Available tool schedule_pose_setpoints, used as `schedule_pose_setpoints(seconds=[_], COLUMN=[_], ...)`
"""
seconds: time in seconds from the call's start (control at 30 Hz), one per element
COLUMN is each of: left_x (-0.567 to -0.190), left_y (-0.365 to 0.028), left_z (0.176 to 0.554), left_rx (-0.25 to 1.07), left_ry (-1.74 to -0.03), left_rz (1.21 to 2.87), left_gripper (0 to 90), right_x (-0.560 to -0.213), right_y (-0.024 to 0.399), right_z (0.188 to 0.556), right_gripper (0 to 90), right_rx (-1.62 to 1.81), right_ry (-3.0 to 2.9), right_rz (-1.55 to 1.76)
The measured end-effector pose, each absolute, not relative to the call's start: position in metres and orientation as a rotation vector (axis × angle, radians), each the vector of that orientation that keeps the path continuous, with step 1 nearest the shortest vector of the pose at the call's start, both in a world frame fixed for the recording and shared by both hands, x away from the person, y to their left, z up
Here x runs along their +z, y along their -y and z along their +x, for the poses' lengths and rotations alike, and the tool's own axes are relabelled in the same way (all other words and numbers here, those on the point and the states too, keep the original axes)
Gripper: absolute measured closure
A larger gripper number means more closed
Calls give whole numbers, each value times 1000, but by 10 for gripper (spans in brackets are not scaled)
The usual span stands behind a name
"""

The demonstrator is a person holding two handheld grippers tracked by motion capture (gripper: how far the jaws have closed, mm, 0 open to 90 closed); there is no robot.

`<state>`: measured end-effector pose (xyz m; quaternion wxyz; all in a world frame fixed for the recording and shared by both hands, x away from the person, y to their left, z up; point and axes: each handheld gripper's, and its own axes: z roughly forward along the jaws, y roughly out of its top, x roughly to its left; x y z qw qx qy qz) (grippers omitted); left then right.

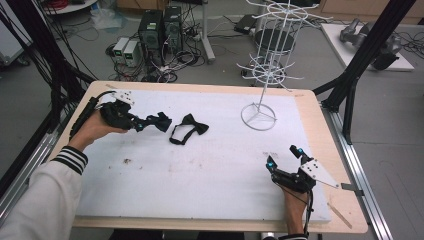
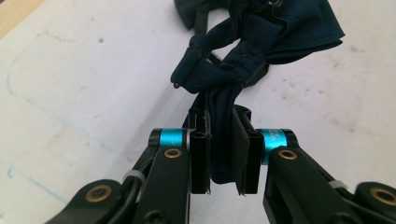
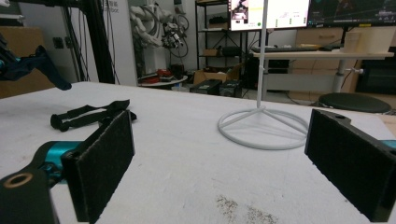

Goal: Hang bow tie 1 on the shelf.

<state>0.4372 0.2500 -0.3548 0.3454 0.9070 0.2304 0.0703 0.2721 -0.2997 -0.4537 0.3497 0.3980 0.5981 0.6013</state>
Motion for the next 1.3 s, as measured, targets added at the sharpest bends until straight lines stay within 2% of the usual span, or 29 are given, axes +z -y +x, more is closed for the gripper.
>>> schedule_pose_setpoints(seconds=[0.23,0.7,1.3], left_x=[-350,-341,-323], left_y=[-242,-226,-210], left_z=[428,417,399], left_rx=[234,241,196], left_ry=[-582,-554,-483], left_rz=[2321,2242,2113], left_gripper=[785,785,785], right_x=[-450,-424,-381], right_y=[303,299,279], right_z=[273,279,299], right_gripper=[76,75,76], right_rx=[1594,1712,1814], right_ry=[-1528,-1586,-1751], right_rz=[1045,1051,868])
